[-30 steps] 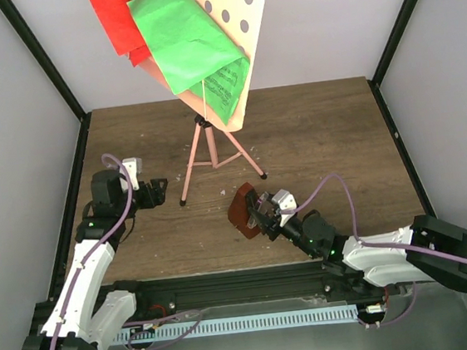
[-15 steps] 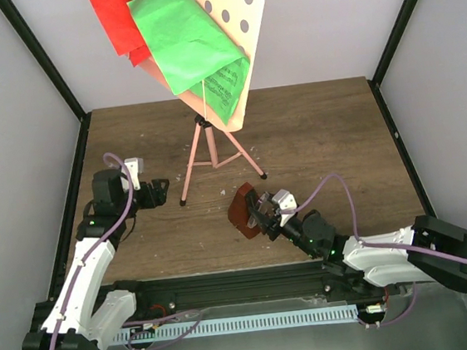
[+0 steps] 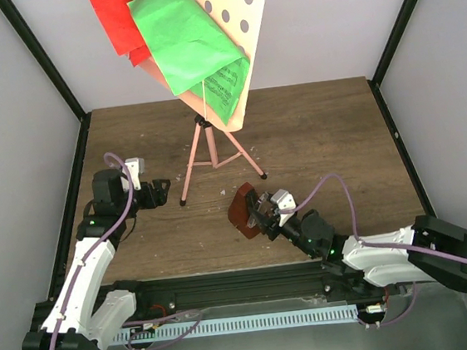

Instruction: Pack up the instrument practice props

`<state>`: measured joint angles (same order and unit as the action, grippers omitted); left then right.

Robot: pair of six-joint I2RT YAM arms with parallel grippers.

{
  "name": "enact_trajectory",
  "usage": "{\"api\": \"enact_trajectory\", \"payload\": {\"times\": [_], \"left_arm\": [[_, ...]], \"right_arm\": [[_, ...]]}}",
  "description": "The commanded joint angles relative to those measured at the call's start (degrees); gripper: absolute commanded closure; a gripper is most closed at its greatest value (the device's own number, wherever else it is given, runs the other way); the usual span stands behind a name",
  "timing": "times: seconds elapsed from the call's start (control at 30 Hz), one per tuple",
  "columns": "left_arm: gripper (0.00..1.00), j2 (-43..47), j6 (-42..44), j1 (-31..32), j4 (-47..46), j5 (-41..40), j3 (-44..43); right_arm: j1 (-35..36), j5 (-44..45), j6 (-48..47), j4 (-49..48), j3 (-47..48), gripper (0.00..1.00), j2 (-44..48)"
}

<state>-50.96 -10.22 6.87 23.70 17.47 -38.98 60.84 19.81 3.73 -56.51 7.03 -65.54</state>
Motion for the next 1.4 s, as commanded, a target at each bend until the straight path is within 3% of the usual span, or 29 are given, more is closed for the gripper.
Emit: {"api": "enact_trajectory", "payload": {"times": [0.0,1.37], "left_arm": [[0.20,-0.01,0.06,-0.20,-0.68,0.97,-0.81],[0.21,-0.71,0.15,0.33,-0.41,1.14,-0.76]], "right_arm": [[0.99,1.37,0.32,0.65,2.13,0.48,1.47],[2.58,2.19,2.54,1.07,3.35,0.40,-7.44]]}}
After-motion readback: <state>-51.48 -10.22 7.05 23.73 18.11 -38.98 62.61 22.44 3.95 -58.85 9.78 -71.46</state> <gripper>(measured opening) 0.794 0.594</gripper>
